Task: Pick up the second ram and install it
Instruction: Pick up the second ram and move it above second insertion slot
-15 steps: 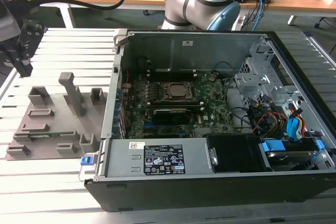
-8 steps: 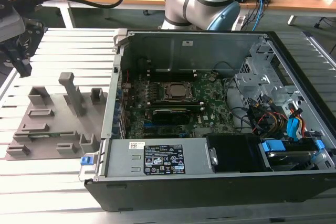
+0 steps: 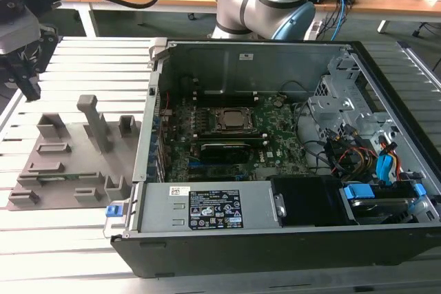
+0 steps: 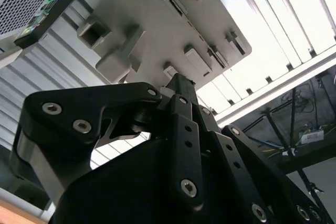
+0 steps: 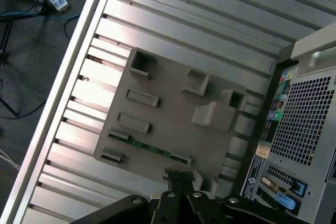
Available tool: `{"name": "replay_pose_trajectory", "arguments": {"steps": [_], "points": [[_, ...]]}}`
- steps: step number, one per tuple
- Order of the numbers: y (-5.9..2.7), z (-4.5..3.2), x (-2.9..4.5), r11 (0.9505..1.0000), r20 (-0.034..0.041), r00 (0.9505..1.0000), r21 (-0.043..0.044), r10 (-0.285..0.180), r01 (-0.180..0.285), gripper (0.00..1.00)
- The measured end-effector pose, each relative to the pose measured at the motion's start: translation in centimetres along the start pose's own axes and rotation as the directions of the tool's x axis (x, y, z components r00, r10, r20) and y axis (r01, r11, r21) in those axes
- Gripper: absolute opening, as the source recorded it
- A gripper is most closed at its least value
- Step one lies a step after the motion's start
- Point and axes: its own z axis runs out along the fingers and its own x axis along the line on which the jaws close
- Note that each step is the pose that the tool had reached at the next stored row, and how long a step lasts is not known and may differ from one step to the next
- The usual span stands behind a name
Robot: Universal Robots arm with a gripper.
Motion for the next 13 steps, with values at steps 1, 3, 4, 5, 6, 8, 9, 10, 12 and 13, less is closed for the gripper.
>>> {"name": "replay_pose_trajectory", "arguments": {"steps": [1,3,4,5,6,8,9,10,12,13], "points": [[0.0,0.0,0.0,0.9999,-0.0008,0.9999,-0.0004,-0.016,0.016,0.11],[0.0,0.0,0.0,0.9989,-0.0021,0.9989,-0.0012,-0.047,0.047,0.11],[0.0,0.0,0.0,0.9985,-0.0024,0.9985,-0.0014,-0.054,0.054,0.11],[0.0,0.0,0.0,0.9977,-0.003,0.9977,-0.0017,-0.067,0.067,0.11],[0.0,0.0,0.0,0.9967,-0.0036,0.9967,-0.0021,-0.081,0.081,0.11],[0.0,0.0,0.0,0.9951,-0.0043,0.9951,-0.0026,-0.099,0.099,0.11],[0.0,0.0,0.0,0.9936,-0.005,0.9936,-0.0029,-0.113,0.113,0.11],[0.0,0.0,0.0,0.9915,-0.0057,0.9915,-0.0035,-0.13,0.13,0.11],[0.0,0.0,0.0,0.9892,-0.0064,0.9892,-0.0039,-0.146,0.146,0.11],[0.0,0.0,0.0,0.986,-0.0071,0.986,-0.0046,-0.167,0.167,0.11]]}}
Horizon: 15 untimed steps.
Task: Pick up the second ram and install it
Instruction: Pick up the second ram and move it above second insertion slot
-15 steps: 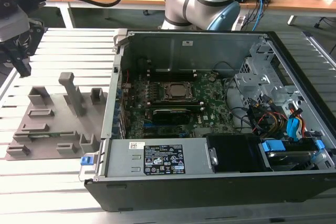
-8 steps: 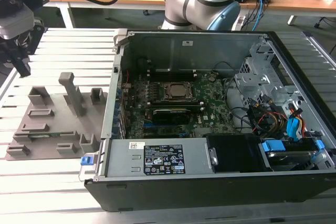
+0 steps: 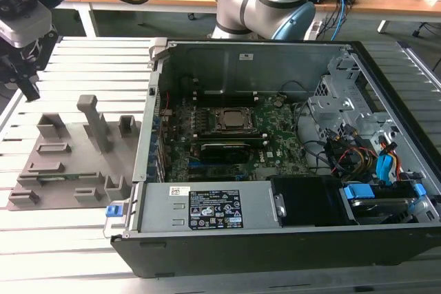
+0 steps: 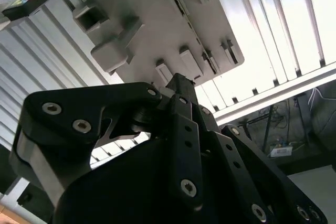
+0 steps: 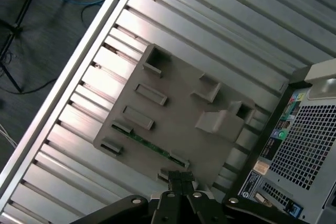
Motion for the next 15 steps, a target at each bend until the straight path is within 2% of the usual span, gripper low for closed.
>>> {"name": "replay_pose_trajectory", "arguments": {"steps": [6,11,12,13,15], "points": [[0.0,0.0,0.0,0.998,-0.0029,0.998,-0.0015,-0.063,0.063,0.11],[0.0,0.0,0.0,0.9937,-0.005,0.9937,-0.0029,-0.112,0.112,0.11],[0.0,0.0,0.0,0.9921,-0.0055,0.9921,-0.0032,-0.125,0.125,0.11],[0.0,0.0,0.0,0.9882,-0.0067,0.9882,-0.0041,-0.153,0.153,0.11],[0.0,0.0,0.0,0.985,-0.0075,0.985,-0.0047,-0.172,0.172,0.11]]}}
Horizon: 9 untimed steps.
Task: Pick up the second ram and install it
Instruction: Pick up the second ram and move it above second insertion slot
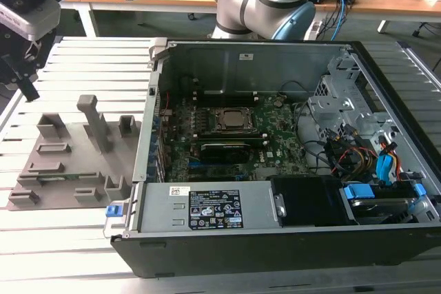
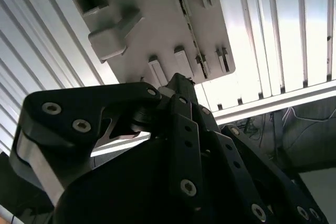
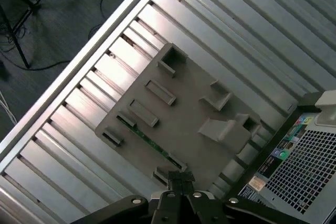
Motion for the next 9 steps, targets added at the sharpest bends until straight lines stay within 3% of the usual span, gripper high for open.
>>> {"name": "replay_pose_trajectory", "arguments": {"steps": [6,9], "points": [[0.0,0.0,0.0,0.994,-0.0048,0.994,-0.0028,-0.109,0.109,0.11],[0.0,0.0,0.0,0.9907,-0.0059,0.9907,-0.0036,-0.136,0.136,0.11]]}}
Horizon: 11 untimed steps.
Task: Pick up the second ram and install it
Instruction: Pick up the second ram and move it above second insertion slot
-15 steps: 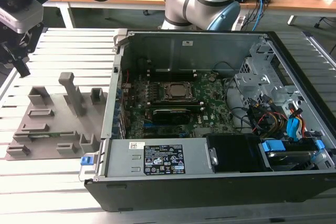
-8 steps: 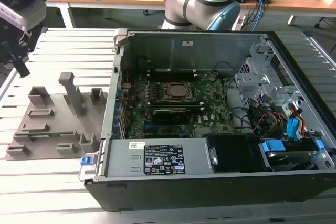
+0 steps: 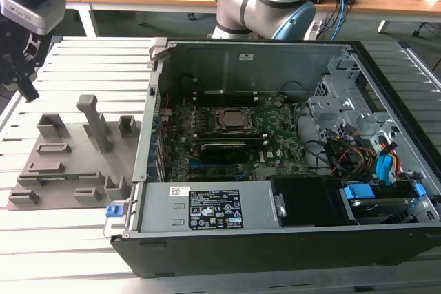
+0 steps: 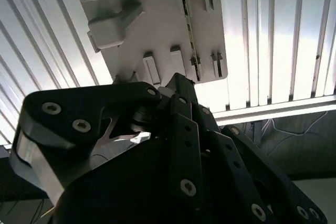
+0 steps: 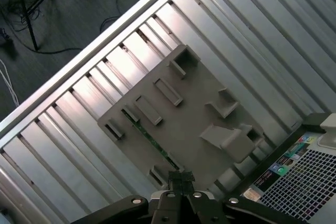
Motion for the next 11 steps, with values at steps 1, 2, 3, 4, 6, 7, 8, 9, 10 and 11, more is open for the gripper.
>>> {"name": "replay_pose_trajectory", "arguments": {"steps": [1,2,3,4,6,7,8,9,10,11], "points": [[0.0,0.0,0.0,1.0,-0.0004,1.0,-0.0002,-0.009,0.009,0.11],[0.0,0.0,0.0,0.9998,-0.0008,0.9998,-0.0005,-0.017,0.017,0.11],[0.0,0.0,0.0,0.9997,-0.0011,0.9997,-0.0006,-0.025,0.025,0.11],[0.0,0.0,0.0,0.9995,-0.0014,0.9995,-0.0008,-0.031,0.031,0.11],[0.0,0.0,0.0,0.9987,-0.0023,0.9987,-0.0013,-0.051,0.051,0.11],[0.0,0.0,0.0,0.9983,-0.0026,0.9983,-0.0014,-0.058,0.058,0.11],[0.0,0.0,0.0,0.9977,-0.003,0.9977,-0.0017,-0.068,0.068,0.11],[0.0,0.0,0.0,0.9972,-0.0032,0.9972,-0.0019,-0.075,0.075,0.11],[0.0,0.0,0.0,0.9967,-0.0036,0.9967,-0.0021,-0.081,0.081,0.11],[0.0,0.0,0.0,0.9958,-0.004,0.9958,-0.0024,-0.092,0.092,0.11]]}}
